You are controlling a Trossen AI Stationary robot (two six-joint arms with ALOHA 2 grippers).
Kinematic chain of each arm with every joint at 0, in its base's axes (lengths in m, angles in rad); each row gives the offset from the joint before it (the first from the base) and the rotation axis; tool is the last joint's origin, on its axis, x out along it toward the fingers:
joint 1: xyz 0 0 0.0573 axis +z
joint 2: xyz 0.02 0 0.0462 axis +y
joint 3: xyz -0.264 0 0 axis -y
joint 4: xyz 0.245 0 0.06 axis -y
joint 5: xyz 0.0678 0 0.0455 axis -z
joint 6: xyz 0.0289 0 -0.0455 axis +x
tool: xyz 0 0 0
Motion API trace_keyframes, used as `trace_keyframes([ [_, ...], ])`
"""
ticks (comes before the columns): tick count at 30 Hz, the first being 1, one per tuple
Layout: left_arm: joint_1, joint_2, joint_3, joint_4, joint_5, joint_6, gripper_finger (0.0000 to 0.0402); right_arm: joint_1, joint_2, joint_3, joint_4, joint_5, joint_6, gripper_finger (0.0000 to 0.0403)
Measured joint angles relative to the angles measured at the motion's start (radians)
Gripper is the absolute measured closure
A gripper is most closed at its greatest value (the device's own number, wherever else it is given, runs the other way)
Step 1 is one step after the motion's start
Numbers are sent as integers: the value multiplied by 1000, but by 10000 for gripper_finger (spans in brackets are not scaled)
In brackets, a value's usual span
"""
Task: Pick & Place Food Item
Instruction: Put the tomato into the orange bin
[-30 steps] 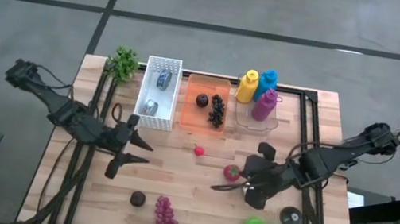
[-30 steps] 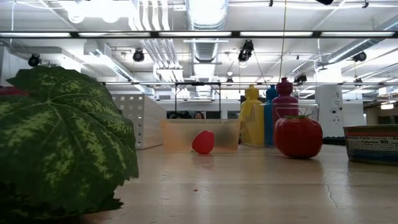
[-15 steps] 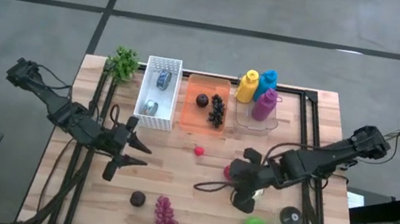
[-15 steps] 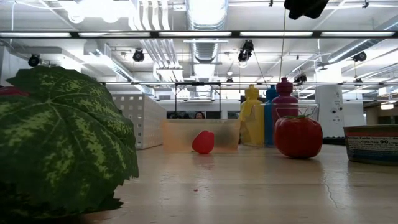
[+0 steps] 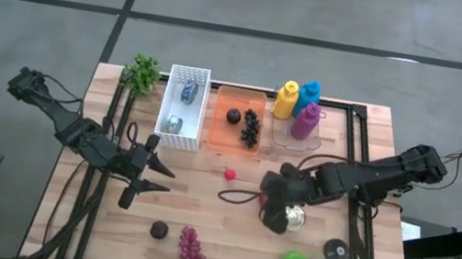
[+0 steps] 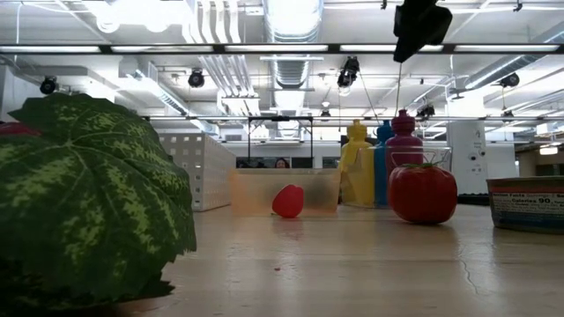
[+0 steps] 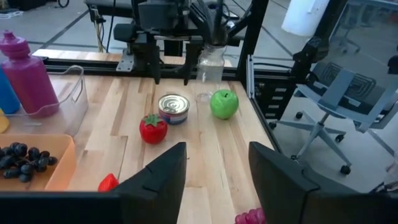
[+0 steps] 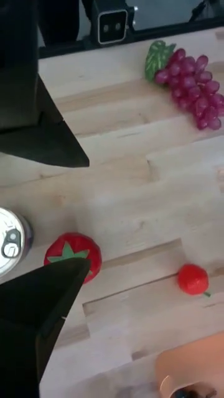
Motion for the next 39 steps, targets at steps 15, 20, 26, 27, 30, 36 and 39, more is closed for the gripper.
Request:
trace_keyframes([
  [15,1,0,0,-8,0,-3,199,-4,34,-6,-25,-8,-11,74],
  [20,1,0,0,-19,0,-3,193,-5,54,-7,-21,-8,-11,56],
  [26,1,0,0,-22,0,-3,186,-5,72,-7,-19,-8,-15,44],
  [27,1,0,0,-22,0,-3,185,-5,77,-7,-20,-8,-15,44],
  [30,1,0,0,-22,0,-3,186,-5,87,-7,-18,0,-15,44],
  [36,1,0,0,-23,0,-3,195,-15,111,-9,-25,1,-54,44],
  [39,1,0,0,-23,0,-3,199,-21,118,-11,-21,2,-55,44],
])
